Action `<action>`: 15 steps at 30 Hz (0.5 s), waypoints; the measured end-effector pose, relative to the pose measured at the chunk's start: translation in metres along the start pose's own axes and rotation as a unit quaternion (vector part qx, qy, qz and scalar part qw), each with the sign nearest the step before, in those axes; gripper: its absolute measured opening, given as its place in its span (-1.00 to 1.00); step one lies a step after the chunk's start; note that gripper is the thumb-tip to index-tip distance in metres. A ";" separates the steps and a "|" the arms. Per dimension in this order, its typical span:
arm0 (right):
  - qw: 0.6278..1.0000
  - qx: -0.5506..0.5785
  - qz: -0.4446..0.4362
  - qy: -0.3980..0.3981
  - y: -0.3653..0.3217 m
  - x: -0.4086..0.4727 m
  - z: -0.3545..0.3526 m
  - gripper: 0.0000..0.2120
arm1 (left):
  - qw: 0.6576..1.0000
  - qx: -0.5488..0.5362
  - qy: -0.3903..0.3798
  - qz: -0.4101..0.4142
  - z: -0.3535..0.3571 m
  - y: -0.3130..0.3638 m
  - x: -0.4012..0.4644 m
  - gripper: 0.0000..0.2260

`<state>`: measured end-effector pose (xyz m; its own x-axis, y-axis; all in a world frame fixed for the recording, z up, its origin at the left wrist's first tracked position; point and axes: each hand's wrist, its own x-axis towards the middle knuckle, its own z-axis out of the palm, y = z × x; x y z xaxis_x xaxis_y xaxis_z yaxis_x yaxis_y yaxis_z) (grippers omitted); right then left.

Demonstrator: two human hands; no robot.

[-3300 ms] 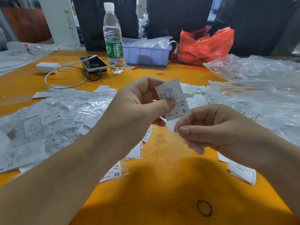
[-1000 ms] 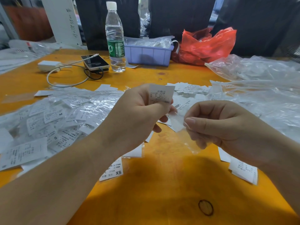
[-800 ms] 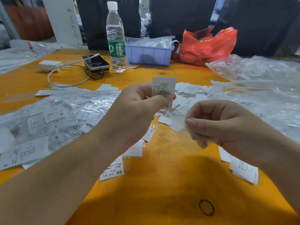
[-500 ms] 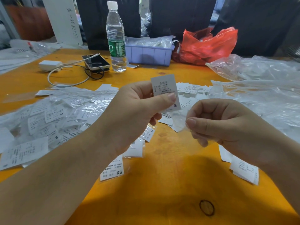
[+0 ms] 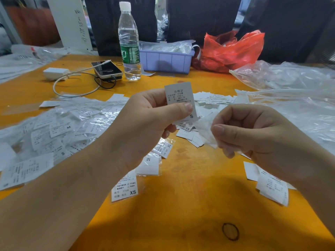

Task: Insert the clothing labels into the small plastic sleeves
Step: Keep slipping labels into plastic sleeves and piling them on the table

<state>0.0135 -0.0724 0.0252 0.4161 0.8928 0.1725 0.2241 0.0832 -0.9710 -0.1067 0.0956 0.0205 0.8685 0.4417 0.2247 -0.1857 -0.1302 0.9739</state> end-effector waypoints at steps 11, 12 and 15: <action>1.000 -0.001 -0.001 -0.006 0.002 0.001 -0.001 -0.79 | 1.000 0.013 0.001 -0.004 0.000 0.000 0.000 -0.83; 1.000 0.001 -0.001 -0.006 0.002 0.001 -0.002 -0.78 | 1.000 0.019 -0.002 -0.002 0.001 0.000 -0.001 -0.83; 1.000 -0.005 -0.003 -0.015 0.003 0.001 -0.002 -0.83 | 0.999 0.040 -0.009 0.009 0.002 0.000 -0.001 -0.82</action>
<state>0.0165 -0.0722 0.0231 0.3888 0.9050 0.1729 0.2344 0.0843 -0.9685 -0.1069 0.0933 0.0200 0.8737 0.4226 0.2408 -0.1646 -0.2089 0.9640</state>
